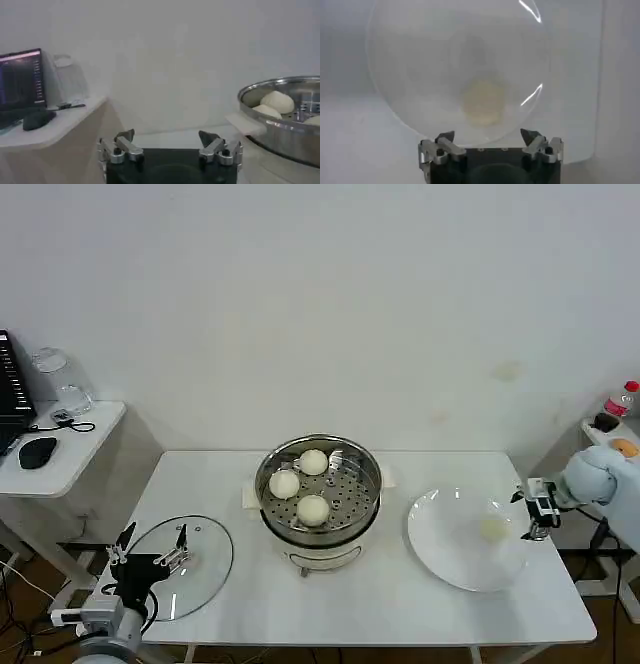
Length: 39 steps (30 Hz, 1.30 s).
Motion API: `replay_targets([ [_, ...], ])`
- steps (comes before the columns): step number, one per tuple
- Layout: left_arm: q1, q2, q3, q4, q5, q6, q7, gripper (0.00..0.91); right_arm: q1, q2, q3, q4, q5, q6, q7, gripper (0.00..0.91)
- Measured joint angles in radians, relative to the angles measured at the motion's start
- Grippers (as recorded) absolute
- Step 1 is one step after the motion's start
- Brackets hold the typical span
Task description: Take steamed baozi put them in steamer then cover it.
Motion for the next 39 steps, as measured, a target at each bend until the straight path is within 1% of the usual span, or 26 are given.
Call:
replay_targets([
  [10, 0.004, -0.002, -0.011, 0.003, 0.000, -0.001, 0.002, 0.907, -0.016, 0.092, 0.013, -0.097, -0.018, 0.015, 0.002, 0.907],
  [16, 0.008, -0.005, -0.015, 0.003, 0.000, -0.001, 0.002, 0.907, -0.024, 0.126, 0.015, -0.127, -0.027, 0.011, -0.004, 0.897],
  [23, 0.008, -0.010, -0.014, 0.002, 0.000, -0.002, 0.002, 0.907, -0.031, 0.141, 0.022, -0.142, -0.038, 0.007, -0.010, 0.776],
  [25, 0.008, -0.010, -0.014, 0.002, 0.000, -0.003, 0.002, 0.907, -0.033, 0.143, 0.023, -0.147, -0.040, 0.005, -0.010, 0.756],
  [26, 0.008, -0.011, -0.014, 0.002, 0.000, -0.003, 0.002, 0.907, -0.034, 0.144, 0.024, -0.149, -0.041, 0.005, -0.010, 0.705],
  [28, 0.008, -0.011, -0.013, 0.002, 0.000, -0.004, 0.002, 0.907, -0.035, 0.147, 0.026, -0.153, -0.042, 0.004, -0.010, 0.685],
  [30, 0.008, -0.011, -0.013, 0.002, 0.000, -0.004, 0.002, 0.907, -0.035, 0.151, 0.027, -0.155, -0.044, 0.003, -0.011, 0.645],
  [35, 0.009, -0.012, -0.014, 0.001, 0.000, -0.004, 0.002, 0.907, -0.032, 0.155, 0.028, -0.156, -0.044, 0.000, -0.014, 0.615],
  [39, 0.010, -0.015, -0.015, 0.000, 0.000, -0.006, 0.002, 0.907, -0.024, 0.151, 0.025, -0.151, -0.046, 0.002, -0.018, 0.615],
])
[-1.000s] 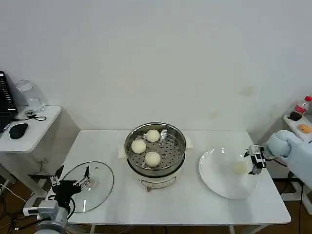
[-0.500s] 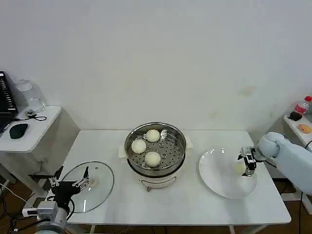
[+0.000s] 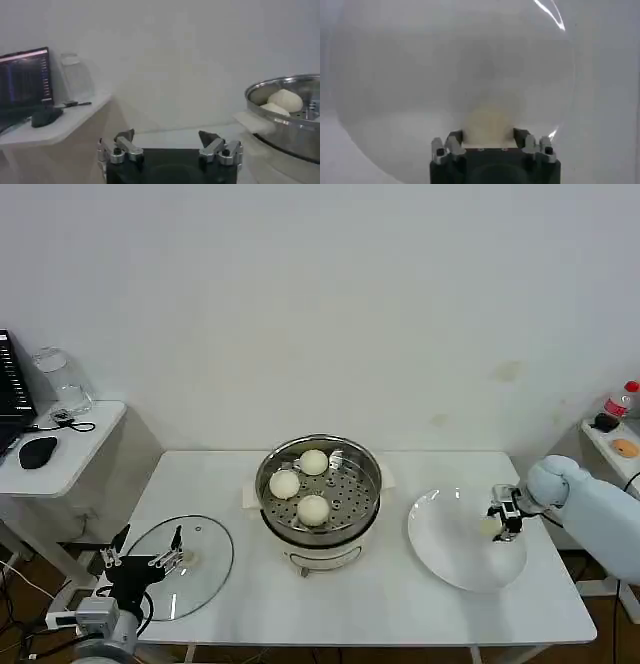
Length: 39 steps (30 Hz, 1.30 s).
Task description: Take steamed baozi put them in steamer then cover it.
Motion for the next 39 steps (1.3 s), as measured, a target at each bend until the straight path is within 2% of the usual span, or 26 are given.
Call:
replay_targets([
  [6, -0.001, 0.001, 0.000, -0.001, 0.000, 0.000, 0.000, 0.907, 0.034, -0.026, -0.024, 0.041, 0.018, -0.012, -0.009, 0.625],
  [12, -0.009, 0.006, 0.003, 0.000, 0.000, 0.000, -0.001, 0.907, 0.139, -0.082, -0.085, 0.134, 0.071, -0.044, -0.013, 0.625],
  [21, -0.024, 0.018, 0.010, 0.000, 0.000, 0.001, -0.002, 0.907, 0.413, -0.113, -0.269, 0.303, 0.211, -0.121, -0.008, 0.635],
  [29, -0.035, 0.029, 0.002, -0.001, -0.003, 0.001, -0.004, 0.907, 0.648, -0.032, -0.446, 0.393, 0.380, -0.195, 0.019, 0.635],
  [39, -0.047, 0.028, -0.013, 0.001, -0.003, 0.000, -0.004, 0.907, 0.749, 0.170, -0.563, 0.397, 0.594, -0.306, 0.094, 0.645],
])
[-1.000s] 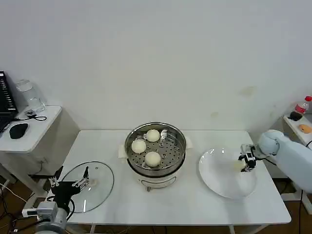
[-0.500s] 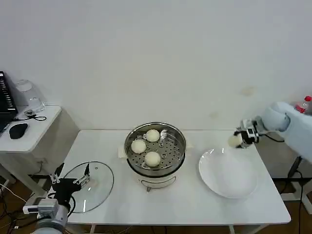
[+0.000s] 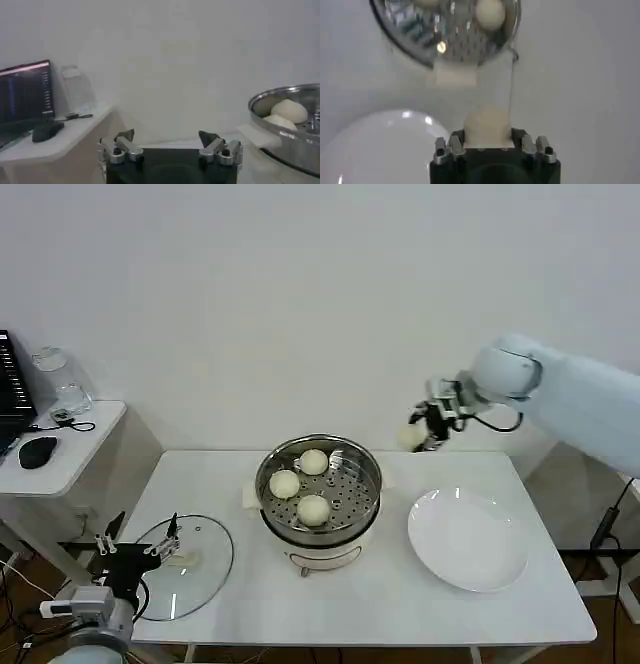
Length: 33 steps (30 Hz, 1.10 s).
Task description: Take steamed baozi put them in steamer then cover it.
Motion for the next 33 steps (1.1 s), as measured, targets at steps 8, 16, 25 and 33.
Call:
replay_targets([
  [8, -0.001, -0.007, -0.007, -0.001, 0.000, -0.001, 0.000, 0.907, -0.014, 0.170, -0.032, -0.056, 0.111, -0.088, 0.067, 0.645],
  [16, 0.003, -0.010, -0.018, -0.008, 0.000, -0.003, 0.001, 0.907, -0.080, 0.273, -0.042, -0.124, 0.135, -0.139, 0.086, 0.645],
  [25, 0.005, -0.014, -0.023, -0.001, -0.001, -0.007, 0.002, 0.907, -0.134, 0.299, -0.051, -0.154, 0.121, -0.160, 0.082, 0.645],
  [33, 0.005, -0.015, -0.023, 0.002, -0.001, -0.009, 0.002, 0.907, -0.171, 0.305, -0.045, -0.188, 0.090, -0.159, 0.075, 0.645],
])
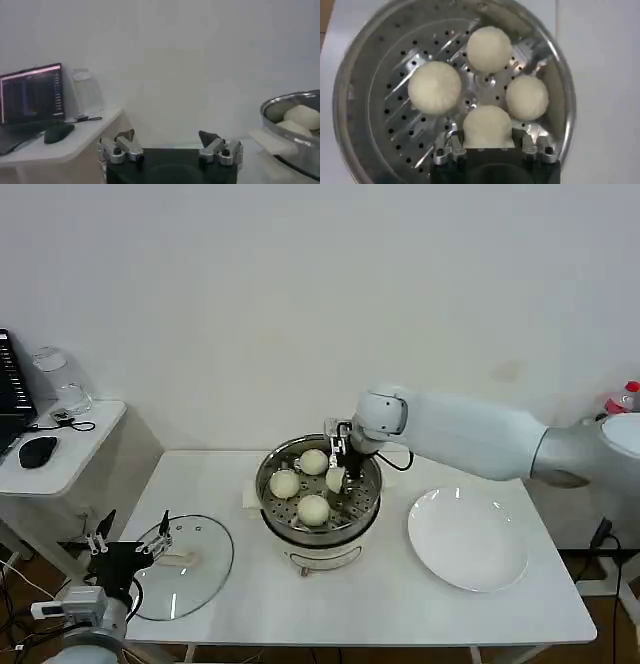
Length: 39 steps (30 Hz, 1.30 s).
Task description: Take steamed baozi put them in steamer then cover it.
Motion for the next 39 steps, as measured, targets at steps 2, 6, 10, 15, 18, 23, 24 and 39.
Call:
replay_targets([
  [2, 0.001, 0.001, -0.001, 0.001, 0.000, -0.001, 0.000, 0.907, -0.005, 0.001, 0.003, -0.008, -0.005, 0.000, -0.002, 0.645],
  [6, 0.001, 0.001, -0.001, 0.003, 0.000, -0.002, 0.001, 0.907, -0.011, 0.000, 0.005, -0.013, -0.018, 0.000, -0.006, 0.645],
  [10, 0.001, 0.000, 0.000, 0.004, 0.000, -0.002, 0.001, 0.907, -0.019, -0.005, 0.008, -0.020, -0.026, 0.002, -0.006, 0.645],
  [15, 0.002, -0.001, -0.001, 0.003, 0.000, -0.002, 0.001, 0.907, -0.029, -0.012, 0.010, -0.017, -0.030, 0.001, -0.006, 0.846],
  [18, 0.002, 0.000, -0.001, 0.003, 0.000, -0.002, 0.001, 0.907, -0.028, -0.017, 0.014, -0.011, -0.027, 0.000, -0.006, 0.907],
  [23, 0.001, -0.001, 0.000, 0.003, 0.000, -0.002, 0.001, 0.907, -0.019, -0.027, 0.020, 0.002, -0.022, -0.004, -0.002, 0.907],
  [24, 0.001, -0.001, 0.000, 0.003, 0.000, -0.002, 0.001, 0.907, -0.017, -0.031, 0.022, 0.005, -0.020, -0.006, -0.001, 0.907],
  [39, -0.010, 0.001, 0.011, 0.005, -0.001, 0.002, 0.000, 0.907, 0.012, -0.169, 0.111, 0.153, 0.050, -0.012, 0.098, 0.907],
])
